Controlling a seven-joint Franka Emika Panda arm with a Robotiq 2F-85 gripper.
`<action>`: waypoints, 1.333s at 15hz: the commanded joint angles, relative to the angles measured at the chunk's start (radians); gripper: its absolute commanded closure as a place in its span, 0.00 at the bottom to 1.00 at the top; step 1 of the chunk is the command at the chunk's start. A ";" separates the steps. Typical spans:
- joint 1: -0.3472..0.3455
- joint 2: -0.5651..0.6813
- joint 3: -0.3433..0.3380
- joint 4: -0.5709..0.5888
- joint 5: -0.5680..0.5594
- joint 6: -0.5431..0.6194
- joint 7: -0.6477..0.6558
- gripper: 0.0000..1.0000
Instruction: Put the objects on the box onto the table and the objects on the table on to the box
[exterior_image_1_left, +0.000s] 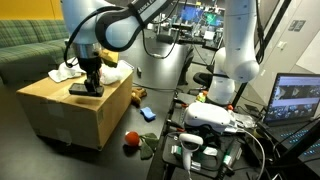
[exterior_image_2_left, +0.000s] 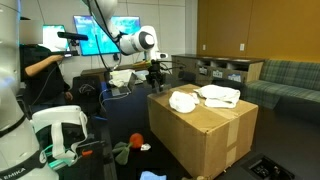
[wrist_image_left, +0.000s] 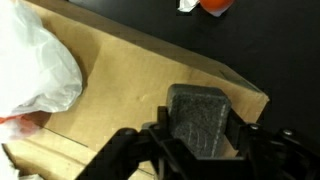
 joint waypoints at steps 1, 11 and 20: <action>0.026 0.095 -0.040 0.108 -0.059 0.010 0.005 0.68; 0.048 0.148 -0.084 0.171 -0.063 0.021 0.003 0.17; 0.023 -0.078 -0.052 0.044 -0.006 0.012 -0.036 0.00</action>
